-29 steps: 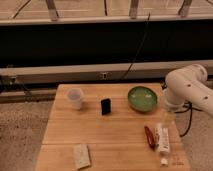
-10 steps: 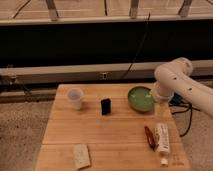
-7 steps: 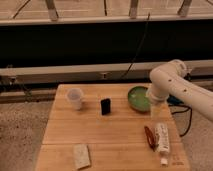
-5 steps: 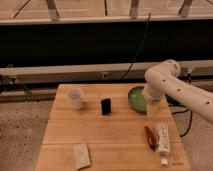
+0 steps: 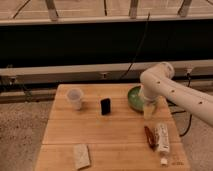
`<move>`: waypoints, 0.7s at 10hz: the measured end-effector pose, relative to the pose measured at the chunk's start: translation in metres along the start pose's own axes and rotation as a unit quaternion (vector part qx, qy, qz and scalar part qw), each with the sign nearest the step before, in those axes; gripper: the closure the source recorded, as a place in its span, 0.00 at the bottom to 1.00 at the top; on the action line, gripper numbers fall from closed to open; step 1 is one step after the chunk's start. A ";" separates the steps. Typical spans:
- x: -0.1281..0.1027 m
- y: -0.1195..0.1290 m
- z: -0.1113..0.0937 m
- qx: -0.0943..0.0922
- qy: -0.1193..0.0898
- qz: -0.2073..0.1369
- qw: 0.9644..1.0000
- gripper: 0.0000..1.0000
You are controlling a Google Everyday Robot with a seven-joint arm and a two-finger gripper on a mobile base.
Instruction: Knock the eraser over
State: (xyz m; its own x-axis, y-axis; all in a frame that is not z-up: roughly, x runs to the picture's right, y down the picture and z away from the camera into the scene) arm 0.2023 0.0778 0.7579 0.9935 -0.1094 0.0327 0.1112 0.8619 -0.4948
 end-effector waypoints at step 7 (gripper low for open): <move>-0.015 -0.012 0.018 -0.005 0.003 -0.015 1.000 0.20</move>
State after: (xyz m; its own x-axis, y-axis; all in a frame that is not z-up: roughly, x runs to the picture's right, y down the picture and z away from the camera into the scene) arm 0.1865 0.0782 0.7785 0.9896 -0.1375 0.0428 0.1402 0.8532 -0.5024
